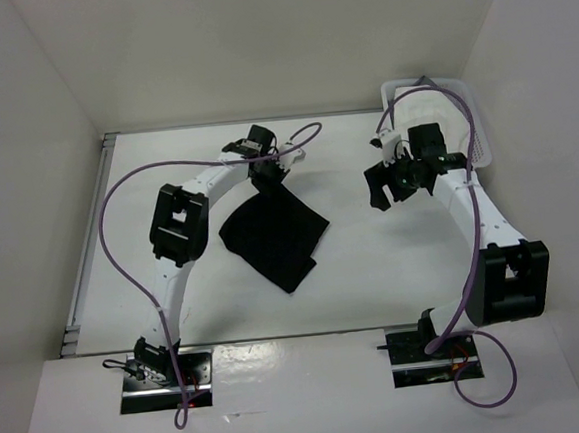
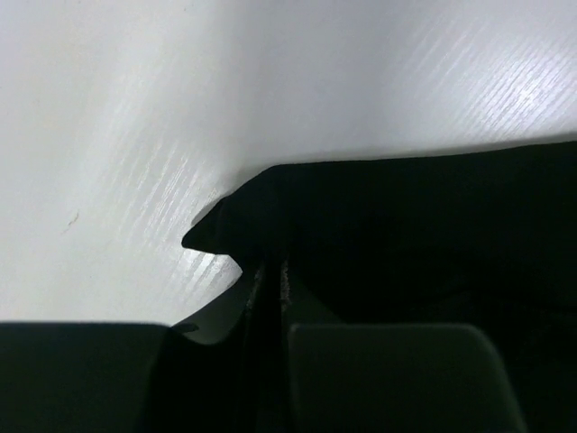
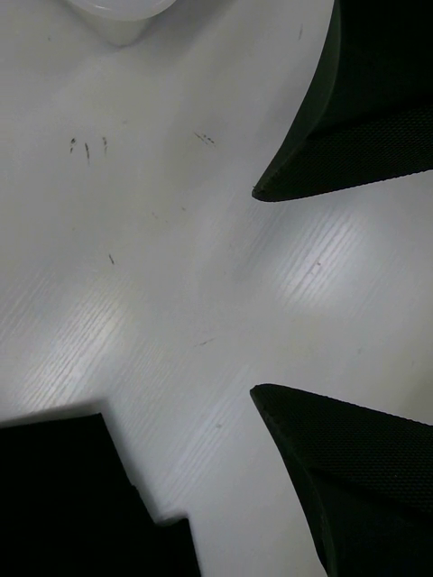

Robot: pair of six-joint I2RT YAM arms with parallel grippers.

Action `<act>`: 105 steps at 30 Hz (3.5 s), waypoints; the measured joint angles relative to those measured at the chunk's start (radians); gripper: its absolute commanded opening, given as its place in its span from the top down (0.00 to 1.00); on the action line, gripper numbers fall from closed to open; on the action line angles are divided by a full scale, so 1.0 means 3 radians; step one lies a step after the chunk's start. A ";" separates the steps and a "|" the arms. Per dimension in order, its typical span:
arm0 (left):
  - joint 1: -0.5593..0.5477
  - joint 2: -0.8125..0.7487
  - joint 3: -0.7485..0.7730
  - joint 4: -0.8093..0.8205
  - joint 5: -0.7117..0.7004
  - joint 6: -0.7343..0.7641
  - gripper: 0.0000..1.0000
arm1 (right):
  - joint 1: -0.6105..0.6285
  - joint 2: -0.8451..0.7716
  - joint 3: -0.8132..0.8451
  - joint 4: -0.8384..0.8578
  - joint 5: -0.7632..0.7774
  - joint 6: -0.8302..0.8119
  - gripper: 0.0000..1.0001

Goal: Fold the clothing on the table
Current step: Flatten the skirt out

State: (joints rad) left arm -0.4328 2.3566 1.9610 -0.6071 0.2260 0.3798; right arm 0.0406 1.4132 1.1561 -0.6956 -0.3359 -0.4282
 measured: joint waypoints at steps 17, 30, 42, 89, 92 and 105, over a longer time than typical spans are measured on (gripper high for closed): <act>0.0523 -0.0458 -0.0754 0.0104 0.0103 -0.0899 1.00 | 0.0239 0.1015 0.0622 0.0263 -0.0673 0.0776 0.23; 0.0501 -0.0806 -0.1307 0.0257 0.0014 -0.1369 1.00 | 0.0979 0.1748 0.1082 0.0619 0.0169 0.1726 0.28; 0.0496 -0.0833 -0.1340 0.0281 -0.0149 -0.1738 1.00 | 0.1217 0.2024 0.1172 0.0750 0.0340 0.1977 0.28; 0.0958 -0.0511 -0.0898 0.0224 0.0086 -0.1975 1.00 | 0.1537 0.2786 0.1915 0.0739 0.0144 0.1961 0.97; 0.0959 -0.0523 -0.0917 0.0242 0.0099 -0.1948 1.00 | 0.1546 0.2786 0.1915 0.0736 0.0201 0.1921 1.00; 0.0884 -0.1006 -0.0861 0.0071 0.0066 -0.1353 1.00 | 0.1553 0.2609 0.2519 0.0446 0.0448 0.1287 1.00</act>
State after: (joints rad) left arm -0.1677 2.0548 1.7027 -0.5858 0.2459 -0.0261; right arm 0.5064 2.1960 1.9118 -0.5617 -0.2016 -0.0422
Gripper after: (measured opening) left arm 0.026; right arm 0.009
